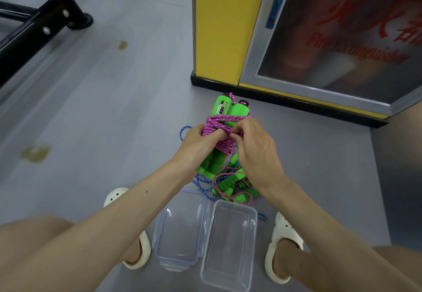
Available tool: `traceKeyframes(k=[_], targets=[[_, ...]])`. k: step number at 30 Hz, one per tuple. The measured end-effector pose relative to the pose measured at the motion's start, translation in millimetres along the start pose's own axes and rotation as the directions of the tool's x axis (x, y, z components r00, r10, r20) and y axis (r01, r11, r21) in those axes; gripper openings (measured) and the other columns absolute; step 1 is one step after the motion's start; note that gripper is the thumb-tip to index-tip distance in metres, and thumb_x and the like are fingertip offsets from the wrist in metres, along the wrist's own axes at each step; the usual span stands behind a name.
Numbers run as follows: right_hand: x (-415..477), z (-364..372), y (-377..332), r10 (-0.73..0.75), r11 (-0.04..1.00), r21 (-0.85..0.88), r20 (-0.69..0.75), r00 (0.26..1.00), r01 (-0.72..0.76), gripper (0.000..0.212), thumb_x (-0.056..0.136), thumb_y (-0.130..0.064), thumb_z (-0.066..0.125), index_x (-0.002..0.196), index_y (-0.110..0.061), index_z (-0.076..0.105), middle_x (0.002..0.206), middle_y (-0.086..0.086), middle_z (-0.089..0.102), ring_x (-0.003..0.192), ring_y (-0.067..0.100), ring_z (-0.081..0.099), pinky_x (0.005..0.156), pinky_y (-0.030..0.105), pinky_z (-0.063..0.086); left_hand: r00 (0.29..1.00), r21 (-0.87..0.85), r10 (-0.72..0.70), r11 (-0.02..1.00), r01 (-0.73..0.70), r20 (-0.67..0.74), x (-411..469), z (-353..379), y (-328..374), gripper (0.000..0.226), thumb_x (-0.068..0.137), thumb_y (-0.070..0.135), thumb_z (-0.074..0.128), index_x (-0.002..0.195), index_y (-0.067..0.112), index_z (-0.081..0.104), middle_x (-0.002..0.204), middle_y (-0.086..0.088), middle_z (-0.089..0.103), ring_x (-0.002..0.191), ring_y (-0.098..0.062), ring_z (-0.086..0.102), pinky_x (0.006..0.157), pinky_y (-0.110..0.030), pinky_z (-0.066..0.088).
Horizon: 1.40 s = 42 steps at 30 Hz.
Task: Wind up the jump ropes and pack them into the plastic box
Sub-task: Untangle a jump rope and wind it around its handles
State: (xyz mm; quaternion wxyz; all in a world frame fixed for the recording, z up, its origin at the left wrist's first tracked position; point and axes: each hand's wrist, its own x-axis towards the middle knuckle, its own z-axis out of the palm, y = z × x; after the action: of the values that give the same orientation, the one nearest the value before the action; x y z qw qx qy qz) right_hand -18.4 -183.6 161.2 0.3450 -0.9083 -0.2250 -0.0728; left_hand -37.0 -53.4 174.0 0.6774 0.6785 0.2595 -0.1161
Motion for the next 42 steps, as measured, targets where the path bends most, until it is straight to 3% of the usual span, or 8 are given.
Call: traceKeyframes(k=[5,17,20,28,32,36,40,42], targets=[[0.9,0.2,-0.8,-0.067,0.997,-0.032,-0.065,0.996,0.065,0.001,0.091,-0.005,0.055,0.090,-0.004,0.055,0.091,0.008,0.053,0.078,0.019,0.050,0.062,0.036,0.046,0.999,-0.097,-0.018,0.995,0.022,0.041,-1.7,0.2,-0.6,0.014,0.085,0.026,0.065,0.094,0.016,0.065,0.080,-0.001,0.070,0.068,-0.014,0.067,0.055,-0.023,0.051],[-0.4,-0.3,-13.8,0.076,0.997,0.015,-0.252,0.965,-0.074,0.005,0.090,-0.005,0.056,0.093,-0.003,0.060,0.108,0.005,0.038,0.090,0.014,0.047,0.071,0.021,0.041,0.997,-0.177,0.033,0.984,-0.021,0.063,-3.2,8.4,7.2,0.009,0.085,0.025,0.065,0.088,0.017,0.066,0.074,0.001,0.070,0.065,-0.013,0.066,0.054,-0.022,0.051],[-1.0,-1.2,-14.4,0.074,0.996,-0.020,-0.294,0.953,-0.084,0.005,0.089,-0.006,0.057,0.092,-0.004,0.061,0.108,0.011,0.042,0.090,0.018,0.048,0.070,0.025,0.041,0.997,-0.188,0.038,0.982,-0.026,0.061,-3.3,10.0,7.3,0.007,0.086,0.023,0.065,0.086,0.016,0.065,0.074,0.000,0.069,0.066,-0.014,0.066,0.056,-0.024,0.053],[1.8,3.4,0.6,-0.126,0.981,-0.180,-0.337,0.933,0.068,0.013,0.087,-0.007,0.049,0.090,-0.001,0.061,0.093,0.013,0.060,0.083,0.025,0.055,0.072,0.031,0.042,0.999,-0.206,0.025,0.978,-0.016,0.037,-3.9,15.7,7.7,0.012,0.086,0.024,0.065,0.094,0.015,0.065,0.081,-0.002,0.071,0.069,-0.016,0.068,0.058,-0.025,0.056],[6.4,-0.8,11.3,-0.319,0.878,-0.419,-0.156,0.935,0.230,0.027,0.069,0.011,0.070,0.093,0.003,0.062,0.085,0.016,0.062,0.072,0.030,0.060,0.060,0.036,0.051,0.999,-0.222,0.033,0.974,-0.034,-0.007,-5.3,19.5,5.2,0.013,0.087,0.019,0.063,0.097,0.010,0.063,0.078,-0.003,0.068,0.064,-0.015,0.065,0.058,-0.028,0.056],[10.4,-0.9,7.4,-0.122,0.984,-0.149,-0.170,0.978,0.097,0.025,0.085,-0.002,0.059,0.109,0.001,0.063,0.094,0.013,0.066,0.082,0.025,0.063,0.071,0.031,0.051,0.999,-0.215,0.011,0.976,-0.021,-0.050,-5.8,17.9,1.3,0.008,0.087,0.019,0.063,0.091,0.013,0.062,0.074,-0.001,0.065,0.060,-0.011,0.063,0.052,-0.023,0.054],[25.2,-10.7,13.1,-0.032,0.988,0.145,-0.174,0.984,0.057,0.020,0.082,0.002,0.064,0.099,-0.004,0.073,0.090,0.008,0.067,0.081,0.003,0.058,0.077,0.007,0.044,0.999,-0.233,-0.032,0.972,0.028,-0.014,-4.5,13.3,3.2,0.015,0.087,0.021,0.064,0.098,0.012,0.063,0.079,-0.004,0.068,0.060,-0.014,0.065,0.049,-0.024,0.051],[30.5,-17.7,16.2,0.031,0.974,0.227,-0.118,0.993,-0.004,0.019,0.079,0.002,0.069,0.095,-0.007,0.075,0.085,0.005,0.067,0.076,-0.003,0.057,0.072,0.006,0.043,0.999,-0.219,-0.044,0.975,0.047,0.022,-4.2,13.0,4.7,0.014,0.087,0.021,0.064,0.098,0.013,0.064,0.078,-0.004,0.070,0.058,-0.014,0.066,0.049,-0.022,0.050]])
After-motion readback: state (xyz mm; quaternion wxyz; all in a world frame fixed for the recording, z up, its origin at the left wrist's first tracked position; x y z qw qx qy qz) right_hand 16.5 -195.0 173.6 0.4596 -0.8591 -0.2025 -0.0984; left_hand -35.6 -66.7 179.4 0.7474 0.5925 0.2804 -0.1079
